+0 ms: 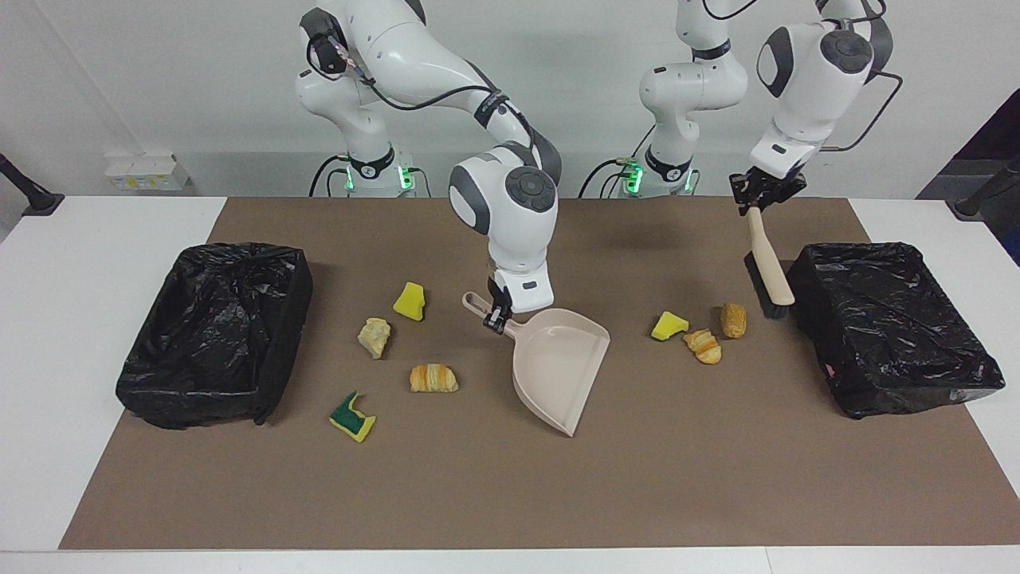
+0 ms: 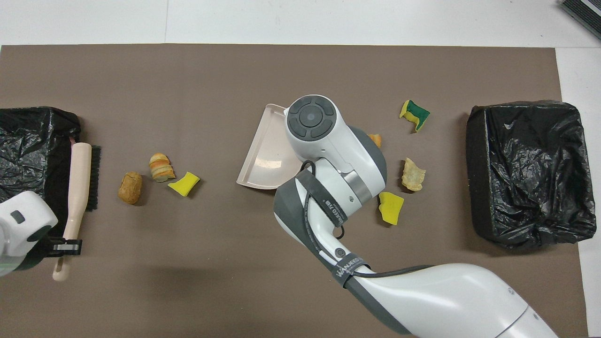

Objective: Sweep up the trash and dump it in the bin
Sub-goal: 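Set the dustpan near the bread while the left gripper brings the brush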

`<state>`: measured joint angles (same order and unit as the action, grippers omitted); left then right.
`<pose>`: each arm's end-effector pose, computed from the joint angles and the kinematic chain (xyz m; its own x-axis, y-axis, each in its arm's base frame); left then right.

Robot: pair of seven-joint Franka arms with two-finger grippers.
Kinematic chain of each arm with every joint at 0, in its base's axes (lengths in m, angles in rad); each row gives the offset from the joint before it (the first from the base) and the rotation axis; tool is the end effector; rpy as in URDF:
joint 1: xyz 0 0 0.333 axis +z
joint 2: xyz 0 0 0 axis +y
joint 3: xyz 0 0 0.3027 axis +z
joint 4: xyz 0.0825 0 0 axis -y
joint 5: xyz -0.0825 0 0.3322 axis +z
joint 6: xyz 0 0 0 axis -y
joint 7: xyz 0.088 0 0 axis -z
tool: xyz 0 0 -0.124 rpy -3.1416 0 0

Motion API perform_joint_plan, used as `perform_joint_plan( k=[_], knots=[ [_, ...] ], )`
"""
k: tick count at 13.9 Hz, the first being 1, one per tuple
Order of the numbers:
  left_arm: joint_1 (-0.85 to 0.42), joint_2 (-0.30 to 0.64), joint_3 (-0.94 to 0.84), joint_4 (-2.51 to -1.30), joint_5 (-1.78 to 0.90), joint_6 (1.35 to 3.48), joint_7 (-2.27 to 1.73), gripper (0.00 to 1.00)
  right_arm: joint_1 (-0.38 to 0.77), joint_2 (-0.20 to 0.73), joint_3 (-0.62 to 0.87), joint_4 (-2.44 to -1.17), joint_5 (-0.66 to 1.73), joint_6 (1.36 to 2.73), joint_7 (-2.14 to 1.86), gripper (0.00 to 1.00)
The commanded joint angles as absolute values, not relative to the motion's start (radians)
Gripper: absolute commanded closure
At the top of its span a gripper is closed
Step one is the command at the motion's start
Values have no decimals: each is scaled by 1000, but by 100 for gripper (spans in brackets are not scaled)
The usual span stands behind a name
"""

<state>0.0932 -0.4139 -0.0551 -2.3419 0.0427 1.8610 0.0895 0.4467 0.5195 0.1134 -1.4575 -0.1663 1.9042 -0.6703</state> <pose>0.3731 0.0168 0.4748 0.9957 -0.0574 -0.0733 -0.0615 -0.9965 -0.0558 0.5549 0.3169 0.3713 0.2890 0.9503 -0.1156 0.9573 -0.2873 0.0316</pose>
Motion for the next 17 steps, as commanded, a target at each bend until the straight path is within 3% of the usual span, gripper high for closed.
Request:
perform_joint_plan(
  k=[1,5,11,17],
  knots=[
    [164,-293,-67,-2249,61,1861,112,100,416,489,124,-1517,-175,1931,-895,100],
    [181,-239,-69,-2269,61,1884,100,100,433,477,127,-1549,-170,1970,-920,100],
    [112,-216,-71,-2414,60,1980,23,100,455,451,130,-1605,-170,1971,-913,100],
    [-89,-154,-72,-2418,-17,2077,-248,100,474,453,130,-1644,-169,2020,-873,100]
  ],
)
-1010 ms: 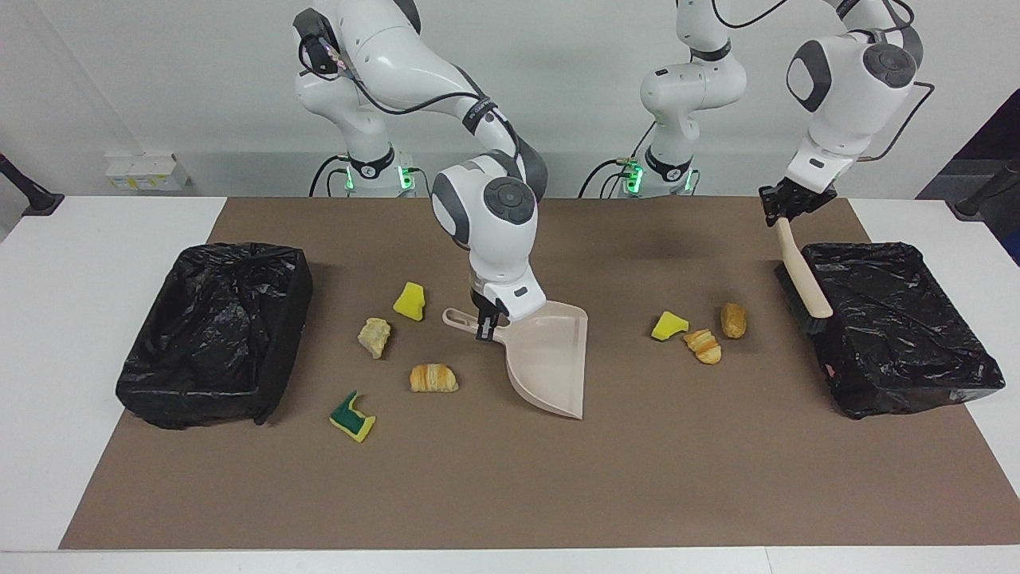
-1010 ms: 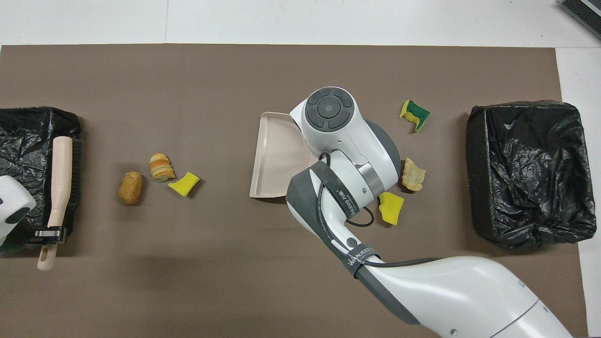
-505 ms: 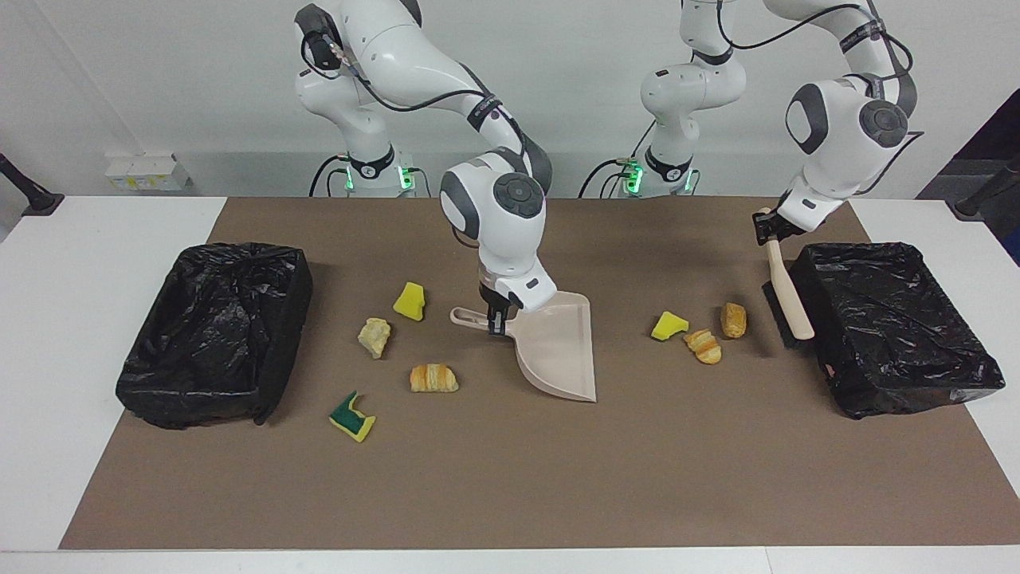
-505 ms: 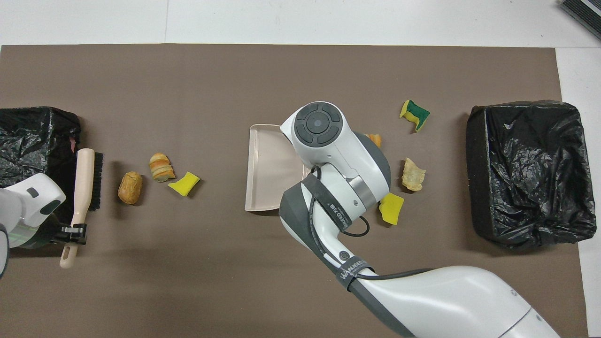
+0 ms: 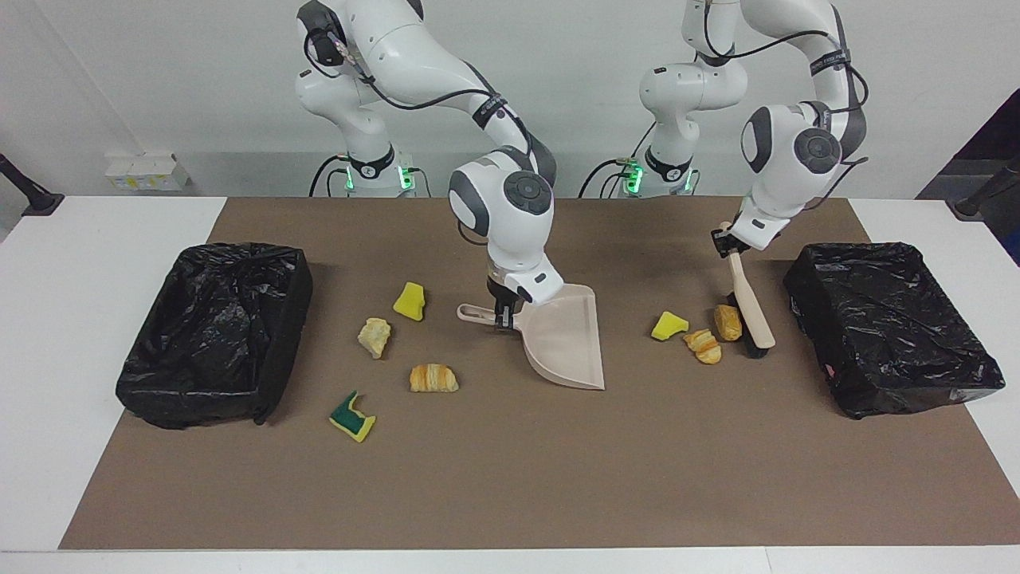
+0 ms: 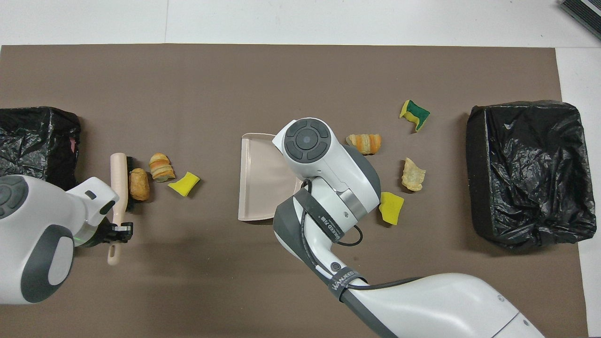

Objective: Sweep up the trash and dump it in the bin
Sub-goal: 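Sweep the bread and sponge pieces into the dustpan with the left gripper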

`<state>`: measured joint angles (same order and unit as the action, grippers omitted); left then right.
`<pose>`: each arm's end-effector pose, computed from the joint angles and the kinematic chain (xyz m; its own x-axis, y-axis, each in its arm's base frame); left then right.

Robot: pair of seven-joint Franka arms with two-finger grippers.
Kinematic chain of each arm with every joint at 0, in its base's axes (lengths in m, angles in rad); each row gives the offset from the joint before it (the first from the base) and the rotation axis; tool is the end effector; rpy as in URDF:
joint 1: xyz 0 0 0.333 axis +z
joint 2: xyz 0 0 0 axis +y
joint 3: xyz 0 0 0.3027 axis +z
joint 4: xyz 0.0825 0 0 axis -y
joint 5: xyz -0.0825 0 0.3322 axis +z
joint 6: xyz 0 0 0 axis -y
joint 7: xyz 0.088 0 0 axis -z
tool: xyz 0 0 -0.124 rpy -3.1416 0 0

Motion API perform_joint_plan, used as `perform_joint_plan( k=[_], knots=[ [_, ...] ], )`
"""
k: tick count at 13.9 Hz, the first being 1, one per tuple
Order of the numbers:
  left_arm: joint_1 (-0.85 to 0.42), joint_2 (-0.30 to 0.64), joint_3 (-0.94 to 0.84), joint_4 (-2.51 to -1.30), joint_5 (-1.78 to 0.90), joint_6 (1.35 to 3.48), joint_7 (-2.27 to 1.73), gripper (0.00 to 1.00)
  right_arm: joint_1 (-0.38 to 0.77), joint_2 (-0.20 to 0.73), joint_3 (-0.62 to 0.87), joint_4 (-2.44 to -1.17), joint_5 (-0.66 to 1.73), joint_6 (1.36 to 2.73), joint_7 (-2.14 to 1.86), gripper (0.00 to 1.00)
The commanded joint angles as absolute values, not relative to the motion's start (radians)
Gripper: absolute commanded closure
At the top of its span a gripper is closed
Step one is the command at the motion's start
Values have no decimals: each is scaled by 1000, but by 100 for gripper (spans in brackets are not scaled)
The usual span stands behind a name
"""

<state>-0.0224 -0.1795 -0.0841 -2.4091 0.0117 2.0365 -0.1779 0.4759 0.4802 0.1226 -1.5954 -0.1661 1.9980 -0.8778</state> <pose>0.4007 -0.0420 0.3686 0.9800 0.0721 -0.1853 0.0624 -0.9964 -0.0579 0.5263 0.3323 0.3466 0.0314 0.9927 -0.1167 0.9995 -0.0318 -0.0012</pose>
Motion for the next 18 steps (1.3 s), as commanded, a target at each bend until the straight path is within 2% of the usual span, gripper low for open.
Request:
perform_joint_plan(
  k=[1,11,15,18],
  knots=[
    [-122,-146,-72,-2418,-18,2092,-288,100,474,453,130,-1644,-167,2022,-873,100],
    [-443,-129,-75,-2373,-218,2151,-407,100,489,460,129,-1646,-169,2042,-847,100],
    [-514,-100,-75,-2309,-305,2142,-428,100,495,459,129,-1646,-170,2043,-847,100],
    [-509,-110,-71,-2255,-304,2018,-413,100,494,459,129,-1647,-170,2043,-847,100]
  ],
)
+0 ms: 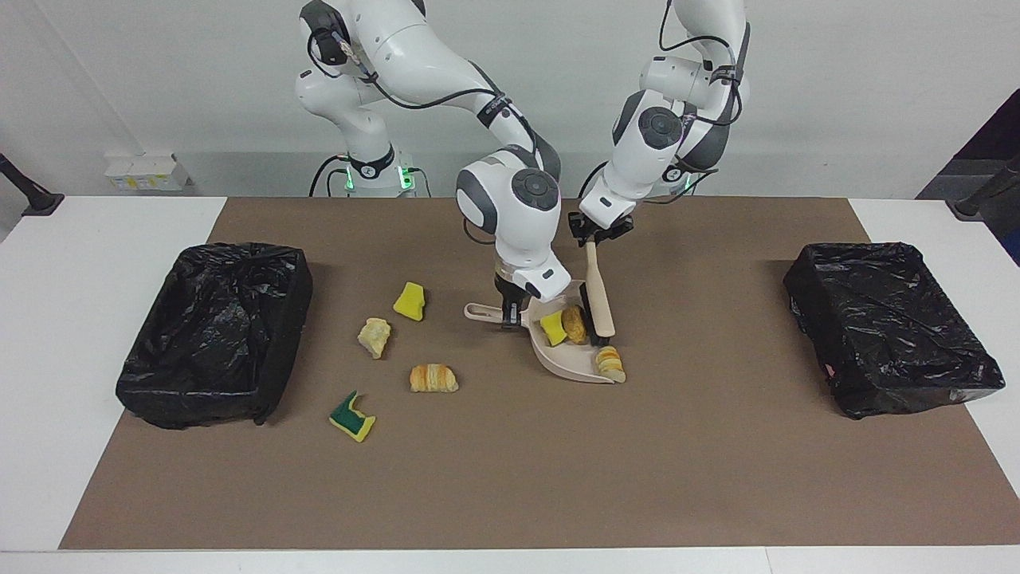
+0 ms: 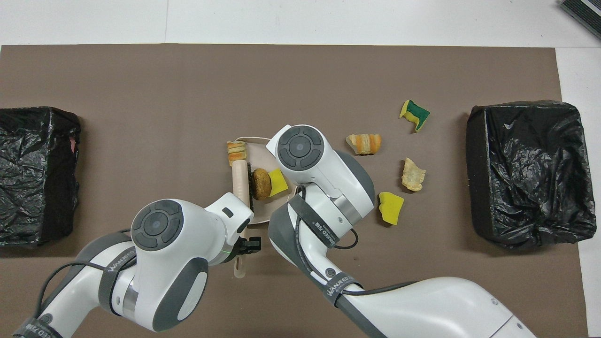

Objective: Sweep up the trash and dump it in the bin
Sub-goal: 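Sweep the bread and sponge pieces into the dustpan with the left gripper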

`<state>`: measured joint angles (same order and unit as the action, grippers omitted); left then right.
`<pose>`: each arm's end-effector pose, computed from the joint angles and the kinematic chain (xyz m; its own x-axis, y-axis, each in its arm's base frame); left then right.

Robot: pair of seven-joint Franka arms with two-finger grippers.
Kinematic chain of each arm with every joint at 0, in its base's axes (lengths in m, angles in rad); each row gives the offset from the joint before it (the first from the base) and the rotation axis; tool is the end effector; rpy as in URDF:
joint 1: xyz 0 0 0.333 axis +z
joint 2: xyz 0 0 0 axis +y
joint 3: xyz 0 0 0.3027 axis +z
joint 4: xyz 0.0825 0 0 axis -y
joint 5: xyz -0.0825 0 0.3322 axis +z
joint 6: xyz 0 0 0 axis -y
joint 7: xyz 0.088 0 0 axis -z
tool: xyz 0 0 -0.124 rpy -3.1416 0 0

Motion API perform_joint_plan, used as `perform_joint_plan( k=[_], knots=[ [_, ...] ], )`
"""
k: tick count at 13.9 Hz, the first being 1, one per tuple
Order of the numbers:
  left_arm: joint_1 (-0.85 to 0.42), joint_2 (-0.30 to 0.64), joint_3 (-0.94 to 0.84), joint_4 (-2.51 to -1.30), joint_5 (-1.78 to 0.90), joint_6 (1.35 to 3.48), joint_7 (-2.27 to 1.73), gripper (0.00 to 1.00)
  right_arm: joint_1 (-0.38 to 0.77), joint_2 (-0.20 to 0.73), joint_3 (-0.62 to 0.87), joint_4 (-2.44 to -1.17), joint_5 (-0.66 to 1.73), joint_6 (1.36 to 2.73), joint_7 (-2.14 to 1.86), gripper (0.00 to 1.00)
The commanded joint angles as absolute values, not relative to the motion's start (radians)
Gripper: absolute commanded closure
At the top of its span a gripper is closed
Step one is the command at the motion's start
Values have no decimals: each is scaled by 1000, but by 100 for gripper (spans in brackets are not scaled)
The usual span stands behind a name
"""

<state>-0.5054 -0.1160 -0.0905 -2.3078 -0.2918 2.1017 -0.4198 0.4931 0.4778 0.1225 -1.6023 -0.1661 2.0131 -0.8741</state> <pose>0.3565 -0.2638 0.3874 0.9816 -0.0303 -0.1883 0.0004 -0.9869 0.1611 0.5206 0.3418 0.3464 0.0173 0.9938 -0.1099 0.9998 -0.0166 0.0073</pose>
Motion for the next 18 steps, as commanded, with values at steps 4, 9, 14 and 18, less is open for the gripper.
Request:
perform_joint_plan(
  k=[4,9,14,18],
  knots=[
    [-431,-126,-66,-2152,-278,1844,-371,100,495,459,129,-1647,-170,2045,-845,100],
    [-313,-5,-67,-2113,-139,1994,-80,100,494,459,129,-1647,-170,2043,-845,100],
    [-310,55,-69,-2130,-112,2040,-18,100,494,459,130,-1649,-170,2045,-845,100],
    [-342,38,-75,-2131,-124,1929,-35,100,494,456,129,-1654,-170,2043,-845,100]
  ],
)
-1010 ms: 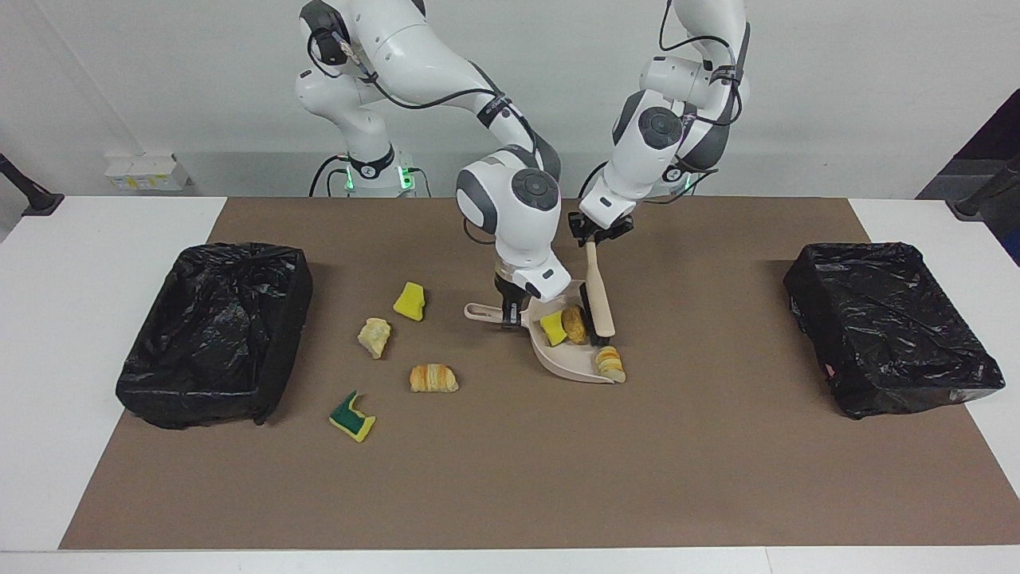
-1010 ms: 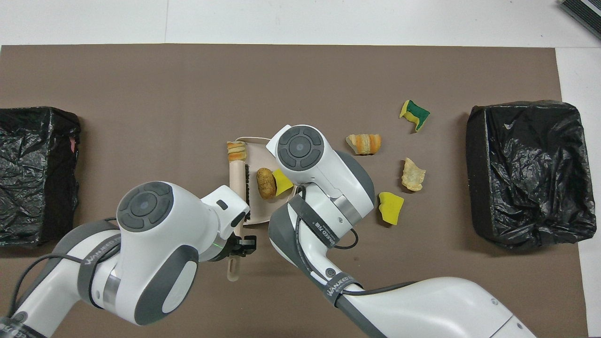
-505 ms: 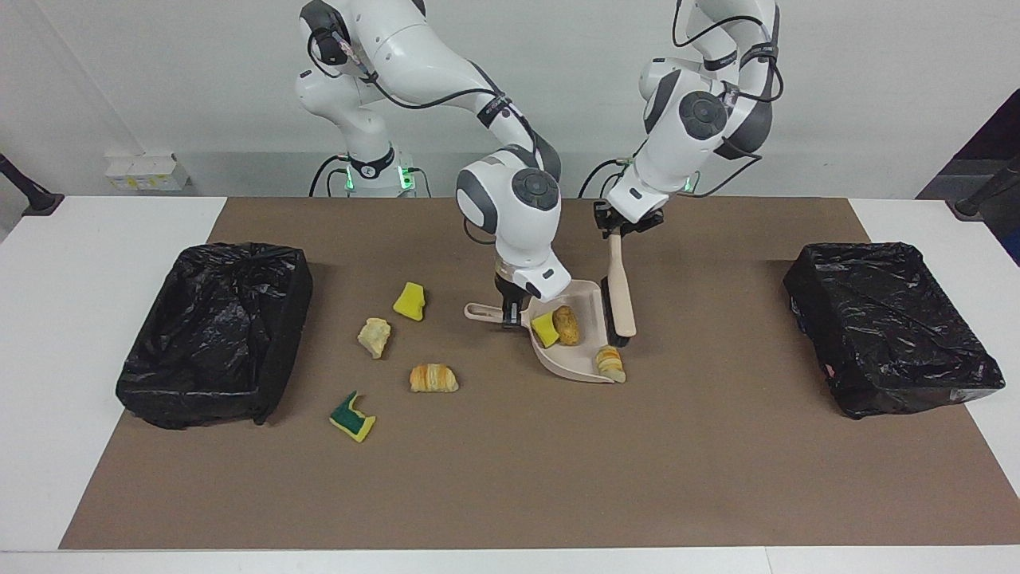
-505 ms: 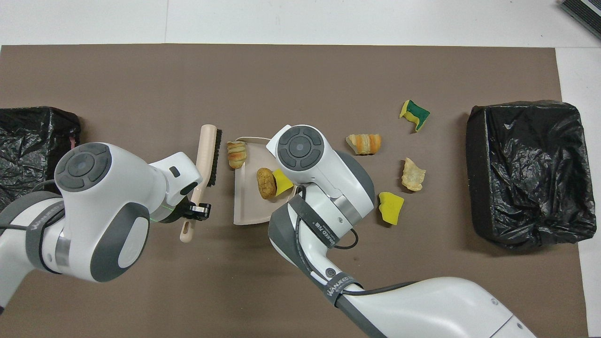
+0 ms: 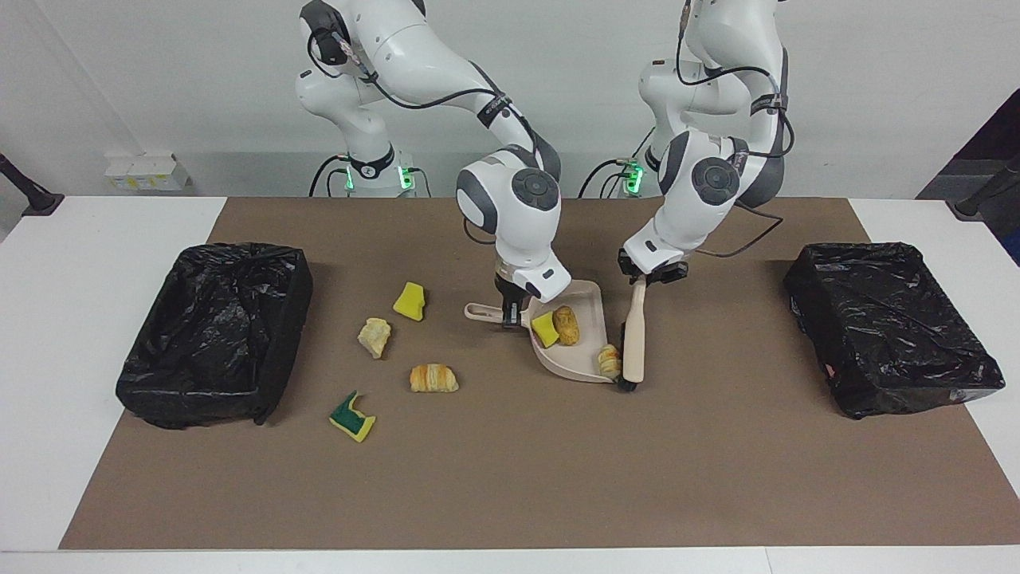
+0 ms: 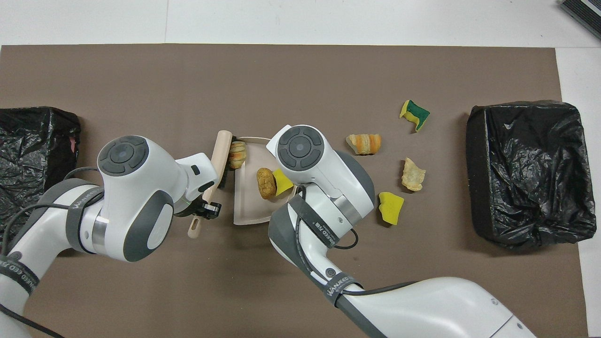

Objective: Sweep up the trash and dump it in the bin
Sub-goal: 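Sweep the bread and sponge pieces into the dustpan with the left gripper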

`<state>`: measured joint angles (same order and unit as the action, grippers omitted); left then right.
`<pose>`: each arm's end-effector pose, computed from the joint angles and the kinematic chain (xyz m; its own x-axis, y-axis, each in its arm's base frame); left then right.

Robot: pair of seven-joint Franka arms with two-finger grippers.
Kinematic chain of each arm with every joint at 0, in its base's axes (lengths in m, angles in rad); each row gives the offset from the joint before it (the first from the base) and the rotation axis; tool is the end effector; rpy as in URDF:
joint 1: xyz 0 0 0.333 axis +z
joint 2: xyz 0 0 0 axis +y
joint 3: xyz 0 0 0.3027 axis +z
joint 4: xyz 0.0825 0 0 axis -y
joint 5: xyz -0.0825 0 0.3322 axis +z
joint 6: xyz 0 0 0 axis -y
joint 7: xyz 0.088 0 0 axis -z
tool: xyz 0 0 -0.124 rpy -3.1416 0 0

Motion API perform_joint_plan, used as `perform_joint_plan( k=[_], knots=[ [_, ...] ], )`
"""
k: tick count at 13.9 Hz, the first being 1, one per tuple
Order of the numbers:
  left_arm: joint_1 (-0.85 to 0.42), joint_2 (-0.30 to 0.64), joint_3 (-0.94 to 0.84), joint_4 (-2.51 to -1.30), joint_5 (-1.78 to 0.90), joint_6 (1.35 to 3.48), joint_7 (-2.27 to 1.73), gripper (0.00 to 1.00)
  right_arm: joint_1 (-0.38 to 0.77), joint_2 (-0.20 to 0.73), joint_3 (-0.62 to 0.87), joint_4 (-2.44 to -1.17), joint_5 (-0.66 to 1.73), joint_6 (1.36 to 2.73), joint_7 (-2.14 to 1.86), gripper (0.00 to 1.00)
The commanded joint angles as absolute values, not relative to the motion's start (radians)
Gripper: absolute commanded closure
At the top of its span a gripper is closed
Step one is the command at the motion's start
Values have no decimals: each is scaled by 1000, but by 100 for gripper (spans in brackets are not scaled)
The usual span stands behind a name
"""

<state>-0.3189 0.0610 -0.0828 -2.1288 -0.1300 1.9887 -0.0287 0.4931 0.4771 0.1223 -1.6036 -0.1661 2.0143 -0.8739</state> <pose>0.4389 -0.1971 0.3662 0.9290 -0.3076 -0.2057 -0.2916 -0.9508 0.1047 0.5205 0.3417 0.3464 0.0176 0.9938 -0.1096 0.9998 -0.0168 0.0078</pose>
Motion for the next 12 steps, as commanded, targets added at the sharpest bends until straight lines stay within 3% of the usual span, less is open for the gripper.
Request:
perform_joint_plan(
  k=[1,12],
  knots=[
    [-344,26,-77,-2131,-130,1915,-35,100,494,456,130,-1654,-170,2043,-848,100],
    [-385,-87,-66,-2109,-222,1826,-81,100,482,457,129,-1654,-170,2045,-864,100]
  ],
)
